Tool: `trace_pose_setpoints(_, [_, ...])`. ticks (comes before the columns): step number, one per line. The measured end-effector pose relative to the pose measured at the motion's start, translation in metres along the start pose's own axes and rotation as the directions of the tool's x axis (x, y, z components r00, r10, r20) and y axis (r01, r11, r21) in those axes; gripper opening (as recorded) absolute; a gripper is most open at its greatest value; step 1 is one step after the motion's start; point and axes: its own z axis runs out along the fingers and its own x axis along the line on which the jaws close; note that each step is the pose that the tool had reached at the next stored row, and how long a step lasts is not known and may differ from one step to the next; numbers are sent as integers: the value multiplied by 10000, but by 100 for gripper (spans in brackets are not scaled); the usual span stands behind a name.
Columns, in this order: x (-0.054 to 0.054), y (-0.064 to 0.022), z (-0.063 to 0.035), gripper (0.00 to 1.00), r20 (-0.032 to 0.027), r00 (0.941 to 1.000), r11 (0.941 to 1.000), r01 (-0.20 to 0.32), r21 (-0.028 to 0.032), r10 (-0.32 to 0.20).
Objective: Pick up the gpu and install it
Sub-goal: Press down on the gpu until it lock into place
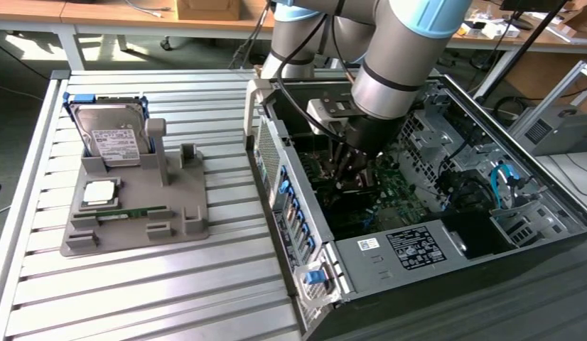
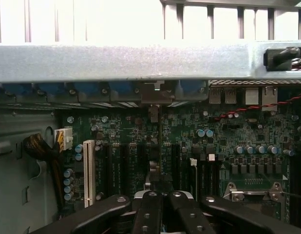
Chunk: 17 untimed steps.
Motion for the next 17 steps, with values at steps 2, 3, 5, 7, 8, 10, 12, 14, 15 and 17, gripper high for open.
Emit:
trace_pose_setpoints(2, [0, 8, 6, 11, 0, 10000, 10000, 0, 1, 0])
trace_pose_setpoints(3, [0, 20, 8, 11, -1, 10000, 10000, 1, 0, -1])
trace_pose_setpoints(5, [0, 65, 17, 11, 3, 10000, 10000, 9, 10, -9])
trace_pose_setpoints(7, [0, 98, 20, 11, 0, 10000, 10000, 0, -1, 0])
trace_pose_setpoints(8, [0, 105, 22, 11, 1, 10000, 10000, 3, 0, -3])
trace_pose_setpoints(10, [1, 112, 25, 11, 0, 10000, 10000, 3, -1, -3])
trace_pose_setpoints(12, [1, 114, 31, 11, -2, 10000, 10000, 7, -1, -7])
trace_pose_setpoints(14, [-1, 114, 49, 11, -17, 10000, 10000, 10, -8, -10])
trace_pose_setpoints(15, [-4, 112, 54, 11, -45, 10000, 10000, 13, -21, -13])
trace_pose_setpoints(17, [-7, 111, 58, 11, -75, 10000, 10000, 15, -35, -15])
